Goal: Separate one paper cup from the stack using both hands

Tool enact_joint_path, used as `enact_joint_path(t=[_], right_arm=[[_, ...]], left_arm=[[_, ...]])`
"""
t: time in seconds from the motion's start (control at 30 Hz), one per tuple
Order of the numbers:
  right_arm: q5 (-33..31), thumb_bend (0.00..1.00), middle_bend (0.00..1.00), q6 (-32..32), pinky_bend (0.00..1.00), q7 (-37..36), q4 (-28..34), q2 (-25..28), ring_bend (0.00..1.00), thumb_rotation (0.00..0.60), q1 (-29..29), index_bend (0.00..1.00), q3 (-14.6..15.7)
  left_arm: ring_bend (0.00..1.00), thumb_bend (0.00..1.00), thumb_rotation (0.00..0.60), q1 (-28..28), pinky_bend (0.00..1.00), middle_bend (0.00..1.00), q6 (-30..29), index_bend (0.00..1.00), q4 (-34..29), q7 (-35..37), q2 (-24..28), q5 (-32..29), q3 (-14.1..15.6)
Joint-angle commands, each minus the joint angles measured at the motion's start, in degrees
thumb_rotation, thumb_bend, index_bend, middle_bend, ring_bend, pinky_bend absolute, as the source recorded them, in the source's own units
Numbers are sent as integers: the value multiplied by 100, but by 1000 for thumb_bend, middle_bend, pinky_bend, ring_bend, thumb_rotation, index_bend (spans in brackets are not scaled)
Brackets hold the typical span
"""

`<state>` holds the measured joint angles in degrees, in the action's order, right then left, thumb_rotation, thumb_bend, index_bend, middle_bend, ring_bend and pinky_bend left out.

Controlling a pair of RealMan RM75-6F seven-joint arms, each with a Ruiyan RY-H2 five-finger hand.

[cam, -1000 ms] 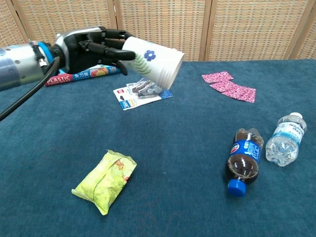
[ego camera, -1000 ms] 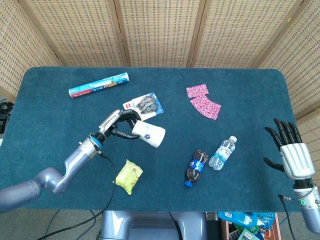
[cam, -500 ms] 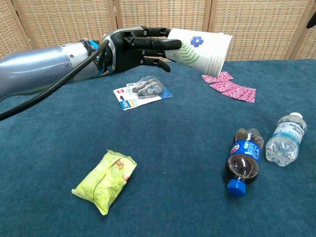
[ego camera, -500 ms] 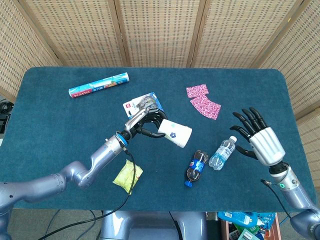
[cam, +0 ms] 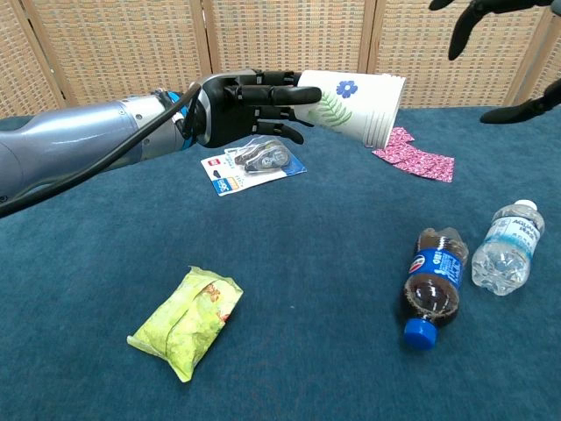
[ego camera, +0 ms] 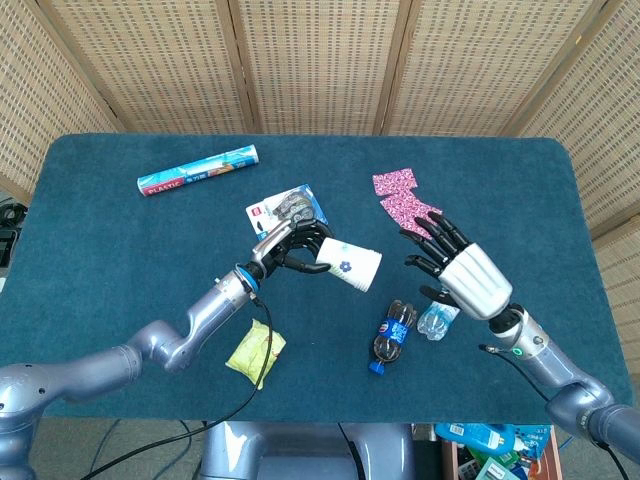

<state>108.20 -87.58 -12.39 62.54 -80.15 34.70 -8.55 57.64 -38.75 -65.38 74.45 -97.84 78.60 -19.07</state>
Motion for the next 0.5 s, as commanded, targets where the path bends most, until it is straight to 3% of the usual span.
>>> enact_joint_path(t=[0.03, 0.2, 0.5], right_arm=[[26, 285, 286, 110, 188, 58, -31, -75, 143, 600, 169, 464, -5], [47, 338, 303, 188, 268, 105, -24, -191, 161, 600, 401, 481, -6], [44, 383, 312, 335, 298, 274, 28, -388, 172, 600, 737, 488, 47]], left_arm=[[434, 178, 600, 17, 471, 483, 6, 539, 43, 41, -23, 22, 21], [434, 179, 600, 50, 471, 483, -4, 539, 105, 90, -71, 57, 53], [434, 178, 600, 76, 471, 483, -49, 539, 144, 226, -104, 86, 83]])
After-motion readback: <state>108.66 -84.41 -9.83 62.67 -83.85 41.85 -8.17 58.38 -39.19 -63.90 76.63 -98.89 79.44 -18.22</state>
